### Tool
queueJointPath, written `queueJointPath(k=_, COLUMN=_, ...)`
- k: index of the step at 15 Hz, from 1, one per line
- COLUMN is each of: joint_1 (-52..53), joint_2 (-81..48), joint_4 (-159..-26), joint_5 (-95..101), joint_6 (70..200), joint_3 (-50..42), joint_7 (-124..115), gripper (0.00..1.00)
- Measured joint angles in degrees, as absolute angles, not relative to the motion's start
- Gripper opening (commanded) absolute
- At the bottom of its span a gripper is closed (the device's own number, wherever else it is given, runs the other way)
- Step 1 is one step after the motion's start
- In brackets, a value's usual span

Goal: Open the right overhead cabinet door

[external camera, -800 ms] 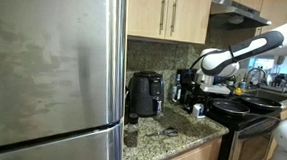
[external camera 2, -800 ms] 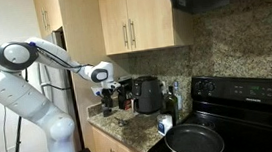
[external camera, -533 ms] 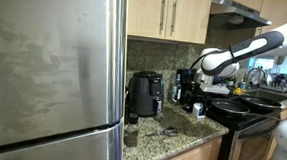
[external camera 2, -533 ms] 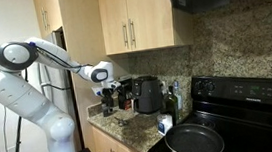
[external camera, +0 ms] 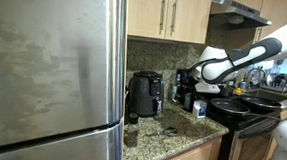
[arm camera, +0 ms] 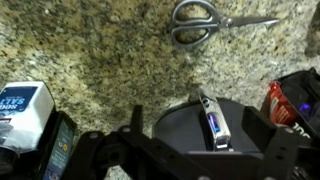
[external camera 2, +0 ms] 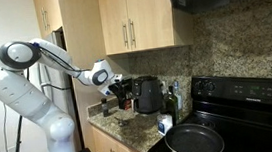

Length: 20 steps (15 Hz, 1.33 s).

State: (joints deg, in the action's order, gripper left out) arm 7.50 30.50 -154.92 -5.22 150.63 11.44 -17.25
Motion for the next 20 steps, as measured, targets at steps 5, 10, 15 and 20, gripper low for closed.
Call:
queueJointPath(k=5, joint_1=6.39, joint_2=30.68, joint_4=-155.04, joint_5=-2.31, joint_6=151.82, joint_3=12.34, joint_7=-18.28, gripper=1.00)
queueJointPath(k=10, joint_1=1.68, joint_2=31.68, joint_4=-155.09, joint_5=6.48, joint_6=164.21, joint_3=15.61, joint_7=-18.35, gripper=1.00)
queueJointPath(k=15, joint_1=7.50, joint_2=45.90, joint_4=-152.77, joint_5=-0.14, joint_6=164.46, joint_3=11.33, joint_7=-16.87, gripper=1.00)
queueJointPath(k=20, joint_1=8.60, joint_2=50.43, joint_4=-153.01, joint_5=-1.67, joint_6=164.35, joint_3=10.35, joint_7=-16.44, gripper=1.00)
